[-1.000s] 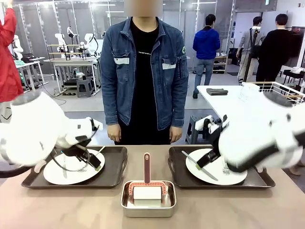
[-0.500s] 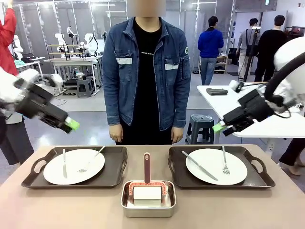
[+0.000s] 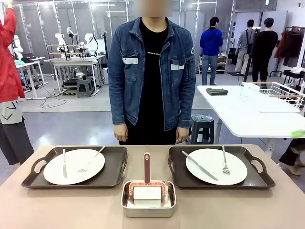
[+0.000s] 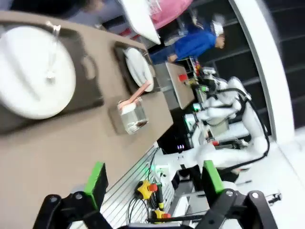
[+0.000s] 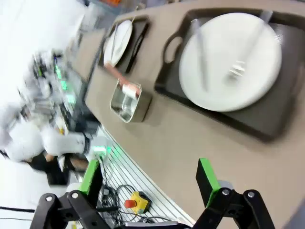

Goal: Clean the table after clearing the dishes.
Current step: When the left (or right) Handle tray is removed, use the left hand (or right hand) to clean the left (or right) side of the table with the Lint Roller.

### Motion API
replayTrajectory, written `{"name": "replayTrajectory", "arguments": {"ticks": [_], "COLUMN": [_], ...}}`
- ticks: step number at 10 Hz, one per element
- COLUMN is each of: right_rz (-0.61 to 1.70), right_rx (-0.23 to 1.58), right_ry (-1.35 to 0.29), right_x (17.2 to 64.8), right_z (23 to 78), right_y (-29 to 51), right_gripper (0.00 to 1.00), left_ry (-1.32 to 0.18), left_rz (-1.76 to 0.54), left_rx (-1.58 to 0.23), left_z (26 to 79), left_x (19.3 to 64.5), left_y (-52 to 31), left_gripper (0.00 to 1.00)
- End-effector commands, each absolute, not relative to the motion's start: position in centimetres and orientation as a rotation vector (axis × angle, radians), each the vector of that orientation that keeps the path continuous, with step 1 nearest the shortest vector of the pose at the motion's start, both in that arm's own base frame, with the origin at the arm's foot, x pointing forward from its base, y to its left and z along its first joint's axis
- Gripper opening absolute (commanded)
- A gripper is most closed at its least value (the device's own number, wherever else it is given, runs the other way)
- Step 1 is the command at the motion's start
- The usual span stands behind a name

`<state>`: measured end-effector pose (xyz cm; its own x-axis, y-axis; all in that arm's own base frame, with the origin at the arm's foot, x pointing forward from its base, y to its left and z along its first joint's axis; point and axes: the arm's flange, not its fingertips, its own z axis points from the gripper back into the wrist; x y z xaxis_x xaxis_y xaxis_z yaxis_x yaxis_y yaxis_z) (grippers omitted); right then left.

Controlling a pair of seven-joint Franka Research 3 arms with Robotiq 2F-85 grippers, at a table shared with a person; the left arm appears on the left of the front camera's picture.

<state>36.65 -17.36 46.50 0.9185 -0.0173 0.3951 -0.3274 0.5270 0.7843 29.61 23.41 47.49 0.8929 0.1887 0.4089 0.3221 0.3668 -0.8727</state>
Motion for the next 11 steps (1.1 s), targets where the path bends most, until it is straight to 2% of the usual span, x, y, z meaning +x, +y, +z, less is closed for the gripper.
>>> {"name": "replayTrajectory", "arguments": {"ticks": [1,3,11], "right_rz": [0.039,-0.120,-0.107], "right_rx": [1.023,1.015,1.002], "right_ry": [-0.464,-0.500,-0.484], "right_x": [32.2,27.7,27.0], "right_z": [44.2,40.9,42.0], "right_y": [-24.4,-29.3,-29.6], "right_gripper": [1.00,1.00,1.00], "left_ry": [-0.524,-0.546,-0.545], "left_rz": [0.045,0.196,0.183], "left_rx": [-1.137,-1.097,-1.110], "left_z": [45.7,43.9,43.6], "left_x": [25.6,21.0,20.2], "left_y": [29.3,33.1,33.0], "left_gripper": [1.00,1.00,1.00]}}
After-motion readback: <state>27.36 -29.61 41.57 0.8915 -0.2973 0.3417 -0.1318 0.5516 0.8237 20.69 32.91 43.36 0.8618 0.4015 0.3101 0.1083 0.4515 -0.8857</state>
